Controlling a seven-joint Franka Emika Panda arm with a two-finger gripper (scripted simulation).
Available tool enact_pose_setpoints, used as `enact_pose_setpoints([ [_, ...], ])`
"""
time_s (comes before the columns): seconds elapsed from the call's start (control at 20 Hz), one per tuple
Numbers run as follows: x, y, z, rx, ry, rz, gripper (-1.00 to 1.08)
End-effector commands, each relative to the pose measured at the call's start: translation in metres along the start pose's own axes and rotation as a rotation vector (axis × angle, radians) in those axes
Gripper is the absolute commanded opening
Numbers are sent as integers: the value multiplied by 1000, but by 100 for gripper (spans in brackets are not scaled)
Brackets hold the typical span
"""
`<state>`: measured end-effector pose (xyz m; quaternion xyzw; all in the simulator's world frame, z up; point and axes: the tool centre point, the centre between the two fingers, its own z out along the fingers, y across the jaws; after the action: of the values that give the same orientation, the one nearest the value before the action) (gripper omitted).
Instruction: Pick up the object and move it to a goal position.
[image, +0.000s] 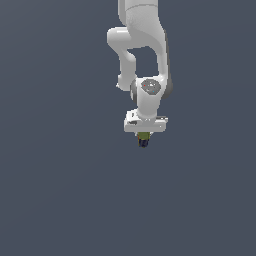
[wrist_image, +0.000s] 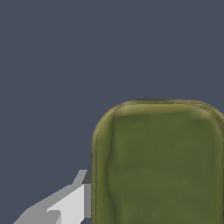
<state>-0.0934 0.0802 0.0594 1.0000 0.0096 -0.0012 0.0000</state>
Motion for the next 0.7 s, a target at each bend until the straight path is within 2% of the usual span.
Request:
enact_pose_setpoints([
  [0.0, 0, 3, -3, 0, 2, 0, -100],
  [0.35, -4, 30, -26, 0, 2, 0, -100],
  [0.65, -10, 74, -64, 1, 2, 0, -100],
])
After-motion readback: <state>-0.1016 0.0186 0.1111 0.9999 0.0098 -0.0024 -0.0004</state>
